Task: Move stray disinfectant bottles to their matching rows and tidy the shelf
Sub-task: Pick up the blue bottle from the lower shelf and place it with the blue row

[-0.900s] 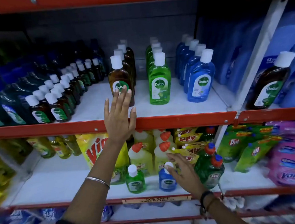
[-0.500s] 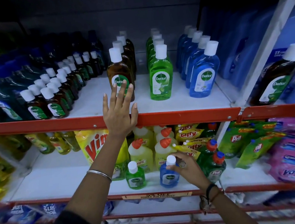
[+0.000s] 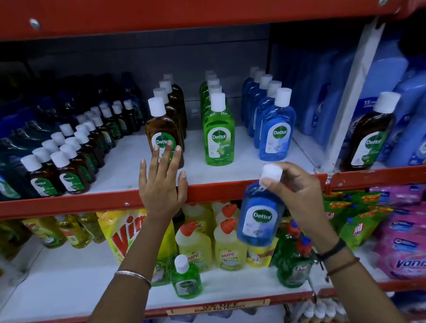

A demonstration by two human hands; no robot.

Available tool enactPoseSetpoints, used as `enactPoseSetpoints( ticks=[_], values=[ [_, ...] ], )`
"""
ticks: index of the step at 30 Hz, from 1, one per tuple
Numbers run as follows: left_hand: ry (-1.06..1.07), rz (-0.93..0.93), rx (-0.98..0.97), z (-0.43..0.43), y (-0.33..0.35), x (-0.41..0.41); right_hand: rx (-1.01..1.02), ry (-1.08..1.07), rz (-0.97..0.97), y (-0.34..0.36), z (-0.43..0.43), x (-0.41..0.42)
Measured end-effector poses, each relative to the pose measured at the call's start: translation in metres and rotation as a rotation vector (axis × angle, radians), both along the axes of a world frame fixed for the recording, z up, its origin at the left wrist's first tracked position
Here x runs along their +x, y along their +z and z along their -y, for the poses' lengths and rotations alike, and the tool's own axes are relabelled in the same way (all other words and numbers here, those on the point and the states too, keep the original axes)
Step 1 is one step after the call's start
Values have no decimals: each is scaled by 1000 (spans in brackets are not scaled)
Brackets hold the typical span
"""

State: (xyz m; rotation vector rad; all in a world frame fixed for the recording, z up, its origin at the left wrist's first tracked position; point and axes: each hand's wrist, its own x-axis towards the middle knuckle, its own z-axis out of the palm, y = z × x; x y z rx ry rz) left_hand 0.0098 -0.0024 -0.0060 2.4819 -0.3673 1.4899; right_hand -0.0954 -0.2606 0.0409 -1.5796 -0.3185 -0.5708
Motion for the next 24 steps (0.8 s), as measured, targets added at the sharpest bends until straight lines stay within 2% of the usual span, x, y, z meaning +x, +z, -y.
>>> enactPoseSetpoints(
  ticks=[5,8,15,24],
  values=[
    [0,-25,7,0,1,-1,-23,-196,252,62,17,23],
    [0,-29,2,0,2,-2,20,-311,301,81,29,43],
    [13,1,7,-1,0,-1,-32,-363,182,75,47,91],
    [28,22,-1,-1,-2,2,-117,-377,130,60,45,102]
  ],
)
